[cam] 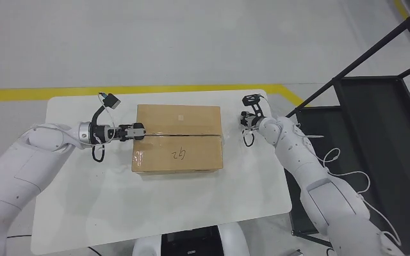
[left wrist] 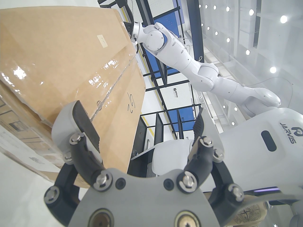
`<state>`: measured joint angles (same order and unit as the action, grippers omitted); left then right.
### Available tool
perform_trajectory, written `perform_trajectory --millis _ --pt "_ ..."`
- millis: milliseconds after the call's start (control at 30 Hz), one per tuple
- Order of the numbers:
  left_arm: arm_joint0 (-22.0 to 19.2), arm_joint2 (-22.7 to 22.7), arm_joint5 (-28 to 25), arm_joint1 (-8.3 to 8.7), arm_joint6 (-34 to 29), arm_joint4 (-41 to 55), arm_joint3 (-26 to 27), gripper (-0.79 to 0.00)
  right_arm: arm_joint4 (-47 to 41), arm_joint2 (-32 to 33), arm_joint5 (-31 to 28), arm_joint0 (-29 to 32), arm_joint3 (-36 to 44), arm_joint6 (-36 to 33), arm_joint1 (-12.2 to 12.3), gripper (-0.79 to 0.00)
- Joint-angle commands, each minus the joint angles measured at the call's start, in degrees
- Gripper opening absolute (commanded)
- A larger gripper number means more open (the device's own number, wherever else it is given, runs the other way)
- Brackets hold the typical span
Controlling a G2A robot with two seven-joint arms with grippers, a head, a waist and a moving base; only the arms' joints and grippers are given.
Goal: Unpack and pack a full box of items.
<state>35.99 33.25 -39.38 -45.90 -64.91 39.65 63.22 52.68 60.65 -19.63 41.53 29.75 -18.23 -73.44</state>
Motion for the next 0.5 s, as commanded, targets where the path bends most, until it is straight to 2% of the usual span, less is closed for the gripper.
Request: perform_trajectory --millis 0,267,467 --pt "0.0 0.0 0.0 0.0 0.0 0.0 0.0 0.0 0.4 0.42 -0.17 0.43 0.49 0.03 0.37 -0.785" --pt "0.0 0.0 0.0 0.0 0.0 0.0 0.0 0.0 3.36 2.53 0.29 4.08 4.88 -0.75 2.41 -0.785" --pt "0.0 0.0 0.0 0.0 0.0 0.0 0.0 0.0 5.85 5.23 0.95 9.16 12.53 -1.89 4.43 -0.785"
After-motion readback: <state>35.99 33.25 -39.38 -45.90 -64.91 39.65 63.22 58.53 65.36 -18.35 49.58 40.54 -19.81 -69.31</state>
